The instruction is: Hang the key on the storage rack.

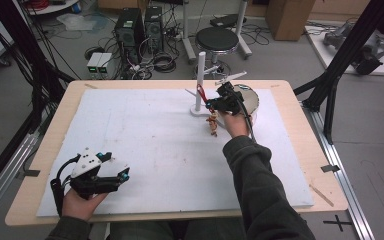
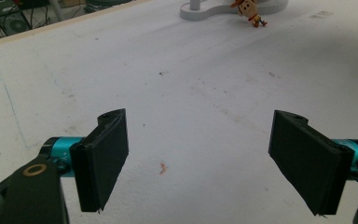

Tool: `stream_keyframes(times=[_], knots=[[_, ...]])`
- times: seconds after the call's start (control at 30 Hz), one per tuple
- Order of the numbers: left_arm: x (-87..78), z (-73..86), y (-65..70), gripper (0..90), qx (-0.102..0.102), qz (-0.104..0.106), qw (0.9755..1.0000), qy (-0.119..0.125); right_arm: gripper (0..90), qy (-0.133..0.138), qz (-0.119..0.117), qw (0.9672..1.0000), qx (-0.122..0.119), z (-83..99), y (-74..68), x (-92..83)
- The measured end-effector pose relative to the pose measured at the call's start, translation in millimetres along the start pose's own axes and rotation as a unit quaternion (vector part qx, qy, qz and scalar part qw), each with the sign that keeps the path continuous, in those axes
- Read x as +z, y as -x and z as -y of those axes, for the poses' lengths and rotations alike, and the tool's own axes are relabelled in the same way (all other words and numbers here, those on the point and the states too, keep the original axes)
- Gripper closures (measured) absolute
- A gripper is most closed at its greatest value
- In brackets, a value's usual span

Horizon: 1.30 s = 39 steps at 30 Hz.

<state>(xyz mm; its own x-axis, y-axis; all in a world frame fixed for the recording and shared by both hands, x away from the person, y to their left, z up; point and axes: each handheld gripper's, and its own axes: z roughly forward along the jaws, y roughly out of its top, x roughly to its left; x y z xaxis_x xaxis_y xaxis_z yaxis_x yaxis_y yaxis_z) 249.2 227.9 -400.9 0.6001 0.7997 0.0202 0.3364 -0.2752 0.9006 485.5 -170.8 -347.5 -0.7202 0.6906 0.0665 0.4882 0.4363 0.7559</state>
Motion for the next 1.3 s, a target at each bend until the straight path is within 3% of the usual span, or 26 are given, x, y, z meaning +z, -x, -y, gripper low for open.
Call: stream_keyframes(times=[0.4,0.67,0.93,1.3], knots=[[-0.2,0.2,-0.1,20.4,0.003,0.000,1.0000,0.000,79.3,0.022,-0.016,0.9996,0.010,1.9,3.1,-7.2],[-0.3,0.4,-0.3,20.4,0.000,0.000,1.0000,0.002,74.6,0.052,-0.035,0.9977,0.025,8.6,7.0,-19.3],[-0.3,0.4,-0.1,20.4,0.002,-0.001,1.0000,0.001,63.5,0.067,-0.062,0.9952,0.036,18.4,11.3,-25.3],[-1.0,0.4,0.6,20.4,0.001,0.000,1.0000,0.002,47.5,0.074,-0.076,0.9939,0.032,21.4,8.8,-32.8]])
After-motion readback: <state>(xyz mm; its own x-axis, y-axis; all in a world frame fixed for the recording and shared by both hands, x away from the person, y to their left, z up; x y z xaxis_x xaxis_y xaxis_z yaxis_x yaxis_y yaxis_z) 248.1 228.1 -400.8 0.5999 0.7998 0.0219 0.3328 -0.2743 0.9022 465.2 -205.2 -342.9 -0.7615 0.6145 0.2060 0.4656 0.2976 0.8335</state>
